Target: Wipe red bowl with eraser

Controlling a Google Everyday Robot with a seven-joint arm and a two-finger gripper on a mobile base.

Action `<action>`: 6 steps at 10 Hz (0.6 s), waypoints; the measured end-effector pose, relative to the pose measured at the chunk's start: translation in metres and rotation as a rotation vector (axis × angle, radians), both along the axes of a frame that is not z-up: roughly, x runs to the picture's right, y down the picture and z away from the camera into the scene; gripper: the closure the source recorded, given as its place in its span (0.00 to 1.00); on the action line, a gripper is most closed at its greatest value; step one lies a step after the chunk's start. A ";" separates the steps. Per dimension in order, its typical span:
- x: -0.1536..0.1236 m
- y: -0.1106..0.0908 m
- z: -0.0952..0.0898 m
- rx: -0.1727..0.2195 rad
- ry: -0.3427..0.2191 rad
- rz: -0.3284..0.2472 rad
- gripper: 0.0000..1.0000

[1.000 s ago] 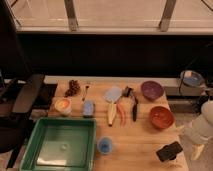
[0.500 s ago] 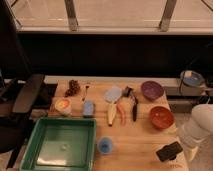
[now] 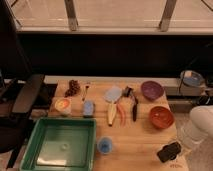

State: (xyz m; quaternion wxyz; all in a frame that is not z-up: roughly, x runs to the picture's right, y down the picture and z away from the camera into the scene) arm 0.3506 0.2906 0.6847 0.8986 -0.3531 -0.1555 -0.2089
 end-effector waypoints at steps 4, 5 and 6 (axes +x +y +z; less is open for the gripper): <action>0.019 -0.044 -0.007 0.035 0.055 0.074 1.00; 0.025 -0.058 -0.004 0.041 0.080 0.087 1.00; 0.032 -0.076 0.003 0.051 0.112 0.097 1.00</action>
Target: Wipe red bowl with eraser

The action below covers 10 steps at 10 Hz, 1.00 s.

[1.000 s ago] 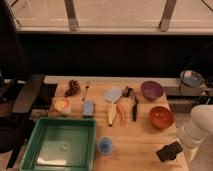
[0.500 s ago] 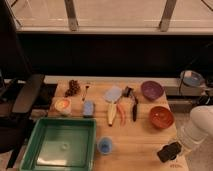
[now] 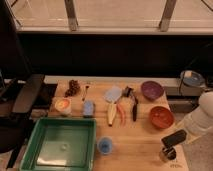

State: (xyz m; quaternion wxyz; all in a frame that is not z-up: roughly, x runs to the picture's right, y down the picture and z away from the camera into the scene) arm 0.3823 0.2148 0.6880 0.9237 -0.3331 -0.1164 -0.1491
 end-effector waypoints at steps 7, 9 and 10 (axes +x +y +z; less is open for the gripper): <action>0.025 -0.093 0.064 0.082 0.099 0.024 1.00; 0.027 -0.092 0.063 0.081 0.101 0.025 1.00; 0.026 -0.091 0.063 0.079 0.100 0.023 1.00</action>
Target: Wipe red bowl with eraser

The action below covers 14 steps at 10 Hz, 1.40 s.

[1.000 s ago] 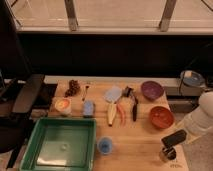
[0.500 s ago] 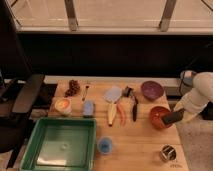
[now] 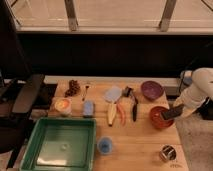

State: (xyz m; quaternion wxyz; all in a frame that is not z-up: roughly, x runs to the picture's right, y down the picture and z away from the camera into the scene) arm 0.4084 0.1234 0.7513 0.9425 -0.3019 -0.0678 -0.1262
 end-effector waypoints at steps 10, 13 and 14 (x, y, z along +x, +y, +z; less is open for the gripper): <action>-0.012 -0.014 0.046 0.240 -0.009 -0.066 1.00; -0.012 0.004 0.064 0.169 0.001 -0.085 1.00; -0.009 0.012 0.065 0.141 0.010 -0.082 1.00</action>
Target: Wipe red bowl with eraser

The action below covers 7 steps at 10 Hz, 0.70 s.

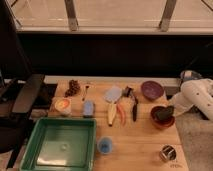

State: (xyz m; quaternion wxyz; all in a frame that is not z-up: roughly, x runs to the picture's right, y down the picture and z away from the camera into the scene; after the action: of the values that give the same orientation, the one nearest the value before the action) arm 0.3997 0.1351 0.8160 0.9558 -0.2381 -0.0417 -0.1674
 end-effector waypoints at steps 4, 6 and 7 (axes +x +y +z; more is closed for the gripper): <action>0.035 0.021 -0.012 -0.072 0.075 0.016 1.00; 0.041 0.011 -0.022 -0.049 0.085 0.005 1.00; 0.037 0.005 -0.024 -0.030 0.081 -0.009 1.00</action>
State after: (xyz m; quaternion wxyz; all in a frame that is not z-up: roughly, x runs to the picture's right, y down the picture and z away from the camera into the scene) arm 0.4371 0.1396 0.7920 0.9522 -0.2593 -0.0045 -0.1614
